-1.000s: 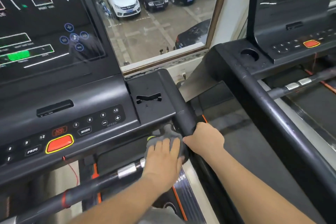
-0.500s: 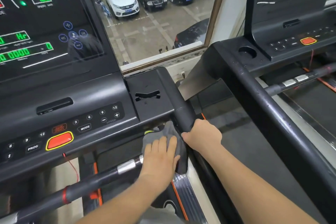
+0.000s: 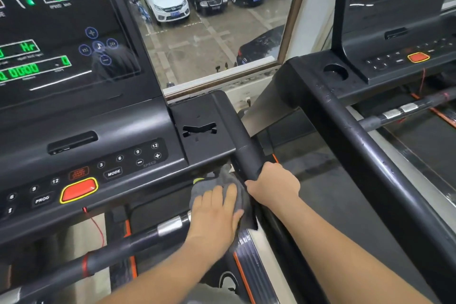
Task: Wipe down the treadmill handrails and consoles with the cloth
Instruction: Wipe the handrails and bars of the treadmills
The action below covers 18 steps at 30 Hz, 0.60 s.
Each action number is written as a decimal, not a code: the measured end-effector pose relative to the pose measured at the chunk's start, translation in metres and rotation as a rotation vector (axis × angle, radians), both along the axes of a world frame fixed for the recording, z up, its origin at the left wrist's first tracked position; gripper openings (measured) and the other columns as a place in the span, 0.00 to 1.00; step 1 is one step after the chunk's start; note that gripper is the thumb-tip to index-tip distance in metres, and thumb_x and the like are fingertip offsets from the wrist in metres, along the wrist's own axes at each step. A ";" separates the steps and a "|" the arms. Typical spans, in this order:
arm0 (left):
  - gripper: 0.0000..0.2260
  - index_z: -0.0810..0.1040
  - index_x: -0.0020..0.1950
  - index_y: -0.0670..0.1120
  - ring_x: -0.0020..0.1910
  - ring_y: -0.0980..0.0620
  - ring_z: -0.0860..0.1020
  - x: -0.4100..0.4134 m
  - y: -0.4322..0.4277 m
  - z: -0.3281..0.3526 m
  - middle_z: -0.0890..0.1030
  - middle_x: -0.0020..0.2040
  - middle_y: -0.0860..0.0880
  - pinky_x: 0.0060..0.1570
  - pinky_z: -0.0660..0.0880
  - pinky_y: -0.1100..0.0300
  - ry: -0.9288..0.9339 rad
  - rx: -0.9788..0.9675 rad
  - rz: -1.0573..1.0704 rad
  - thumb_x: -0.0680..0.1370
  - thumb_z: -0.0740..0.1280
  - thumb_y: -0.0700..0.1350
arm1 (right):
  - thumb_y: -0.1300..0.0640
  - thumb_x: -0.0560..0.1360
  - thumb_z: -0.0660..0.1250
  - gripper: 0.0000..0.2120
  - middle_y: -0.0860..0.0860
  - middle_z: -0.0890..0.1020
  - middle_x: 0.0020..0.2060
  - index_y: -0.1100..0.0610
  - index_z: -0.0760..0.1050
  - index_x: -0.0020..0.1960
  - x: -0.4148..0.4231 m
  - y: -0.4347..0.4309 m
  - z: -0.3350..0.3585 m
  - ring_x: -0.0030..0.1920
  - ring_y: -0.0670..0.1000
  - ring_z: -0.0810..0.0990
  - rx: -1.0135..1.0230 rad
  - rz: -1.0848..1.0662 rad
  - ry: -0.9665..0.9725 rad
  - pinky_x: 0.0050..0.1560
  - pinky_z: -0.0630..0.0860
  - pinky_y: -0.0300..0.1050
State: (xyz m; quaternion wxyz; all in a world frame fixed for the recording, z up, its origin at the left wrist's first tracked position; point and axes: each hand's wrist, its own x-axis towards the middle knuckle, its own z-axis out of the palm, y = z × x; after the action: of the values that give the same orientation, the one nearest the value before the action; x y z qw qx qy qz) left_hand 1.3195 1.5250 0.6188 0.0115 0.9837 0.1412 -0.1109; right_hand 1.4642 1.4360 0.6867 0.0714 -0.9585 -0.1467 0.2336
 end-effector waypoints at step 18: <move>0.29 0.65 0.74 0.46 0.50 0.41 0.77 0.005 0.009 0.005 0.78 0.55 0.43 0.48 0.73 0.47 0.018 -0.013 0.004 0.80 0.59 0.63 | 0.43 0.76 0.67 0.20 0.53 0.78 0.57 0.55 0.74 0.61 0.001 0.001 0.001 0.57 0.58 0.80 0.007 -0.011 0.011 0.47 0.71 0.47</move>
State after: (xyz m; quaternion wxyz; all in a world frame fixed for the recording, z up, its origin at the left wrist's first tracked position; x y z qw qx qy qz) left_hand 1.3248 1.5343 0.6239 0.0168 0.9822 0.1427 -0.1207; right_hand 1.4654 1.4368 0.6877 0.0770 -0.9578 -0.1421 0.2379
